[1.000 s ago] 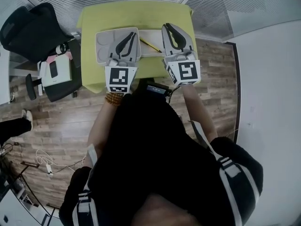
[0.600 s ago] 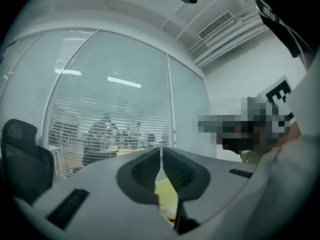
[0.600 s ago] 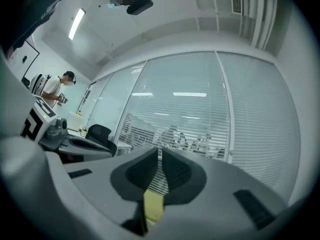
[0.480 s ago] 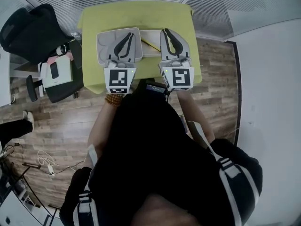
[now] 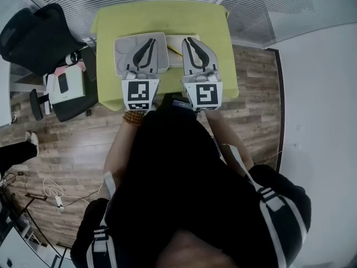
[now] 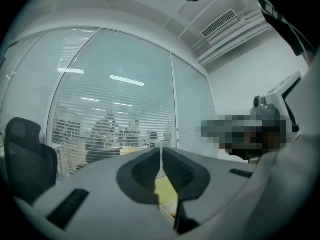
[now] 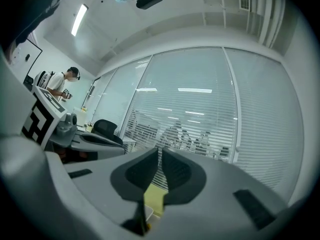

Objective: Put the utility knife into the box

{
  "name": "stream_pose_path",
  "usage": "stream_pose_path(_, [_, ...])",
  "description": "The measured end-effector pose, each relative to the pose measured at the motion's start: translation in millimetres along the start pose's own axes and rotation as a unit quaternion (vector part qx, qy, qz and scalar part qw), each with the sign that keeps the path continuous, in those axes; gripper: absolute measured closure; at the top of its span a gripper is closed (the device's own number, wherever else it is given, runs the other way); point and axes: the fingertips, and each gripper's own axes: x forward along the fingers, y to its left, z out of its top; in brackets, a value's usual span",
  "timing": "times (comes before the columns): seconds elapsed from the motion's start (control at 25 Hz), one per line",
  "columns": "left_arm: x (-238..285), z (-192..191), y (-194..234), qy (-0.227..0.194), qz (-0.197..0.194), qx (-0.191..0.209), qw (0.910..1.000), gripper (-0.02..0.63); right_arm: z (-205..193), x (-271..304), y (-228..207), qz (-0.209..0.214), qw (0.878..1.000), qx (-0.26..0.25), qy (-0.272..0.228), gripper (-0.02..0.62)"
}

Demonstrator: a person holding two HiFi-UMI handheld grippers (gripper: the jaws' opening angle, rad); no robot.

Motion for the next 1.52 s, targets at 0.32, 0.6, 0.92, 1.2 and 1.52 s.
stream_pose_path(0.32, [1.0,-1.1,-3.8,0.003,-0.008,-0.002,1.0,0.581,-4.6,-5.1,-6.0,-0.009,1.0,0.003,0.011,0.575])
stream_pose_path(0.6, [2.9,-2.9,-9.2,0.006,-0.016,-0.006,0.9998,0.581,-9.6,-10.1,-8.3,-0.011,1.0,0.006,0.019,0.58])
stream_pose_path(0.92, [3.3,-5.3,-8.9,0.01,-0.018,-0.011,0.9997,0.581,-11.9,-8.5,-6.8,-0.006,1.0,0.007,0.021,0.584])
stream_pose_path(1.2, [1.3,-7.4,-7.7,0.013,-0.015,-0.015,0.9997,0.581,-15.3,-8.0,-4.2,-0.001,1.0,0.01,0.023,0.595])
stream_pose_path(1.52, [-0.2,-9.1,-6.8,0.015,-0.015,-0.016,0.9996,0.581,-20.1,-7.5,-4.3,-0.001,1.0,0.007,0.03,0.595])
